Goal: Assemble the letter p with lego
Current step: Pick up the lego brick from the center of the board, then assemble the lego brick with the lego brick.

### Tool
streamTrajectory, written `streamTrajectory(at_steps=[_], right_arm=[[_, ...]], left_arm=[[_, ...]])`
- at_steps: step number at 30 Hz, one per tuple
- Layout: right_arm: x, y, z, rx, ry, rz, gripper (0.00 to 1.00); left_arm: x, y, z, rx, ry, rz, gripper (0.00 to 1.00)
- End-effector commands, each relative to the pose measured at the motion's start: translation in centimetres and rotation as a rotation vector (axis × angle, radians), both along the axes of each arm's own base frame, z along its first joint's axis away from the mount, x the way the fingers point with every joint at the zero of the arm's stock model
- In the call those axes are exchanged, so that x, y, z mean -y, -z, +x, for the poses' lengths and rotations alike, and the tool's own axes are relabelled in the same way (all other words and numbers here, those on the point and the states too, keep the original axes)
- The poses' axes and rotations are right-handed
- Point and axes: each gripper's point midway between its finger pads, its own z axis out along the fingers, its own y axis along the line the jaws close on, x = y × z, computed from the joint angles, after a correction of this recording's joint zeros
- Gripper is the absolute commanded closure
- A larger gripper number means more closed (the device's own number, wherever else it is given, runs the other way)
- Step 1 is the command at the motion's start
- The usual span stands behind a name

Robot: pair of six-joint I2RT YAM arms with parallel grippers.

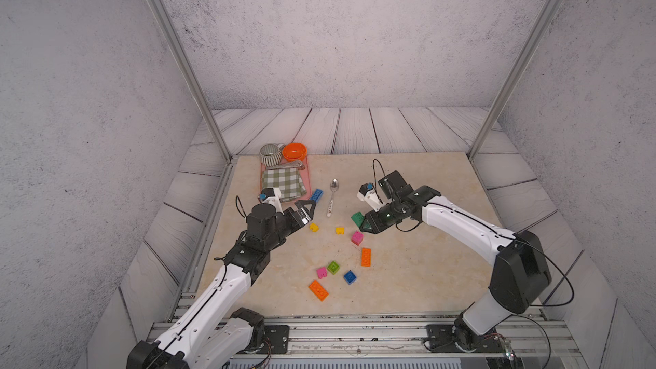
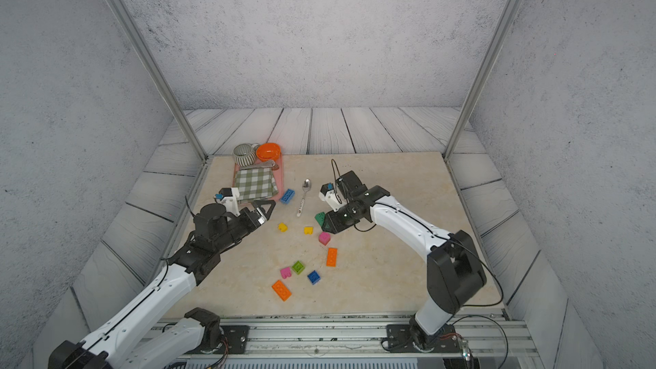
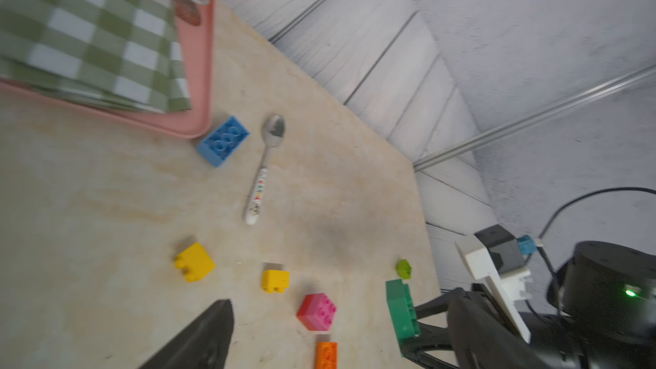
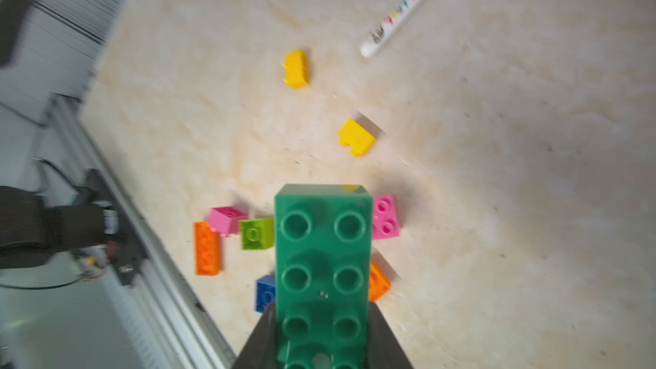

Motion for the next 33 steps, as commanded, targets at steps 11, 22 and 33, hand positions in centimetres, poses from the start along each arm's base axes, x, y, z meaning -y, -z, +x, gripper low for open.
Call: streamTrajectory(at_steps=[11,22,33], right_arm=[[-0.6,3.4,3.2,0.122,-0.073,-0.342,1.0],[-2.4,5.3,2.6,0.133,-0.167,-0.339,1.0],[-2.2,7.3,2.0,0.13,-0.22,-0.35,1.0]], left_arm=[[-5.2,7.7,-0.5,-0.143,-0.115,0.168,0.02],[-5.6,7.1,-0.7,-0.124,-0.124,0.17,0.02],[-5.4,7.3,-0.5,-0.128,-0.117,0.166,0.02]])
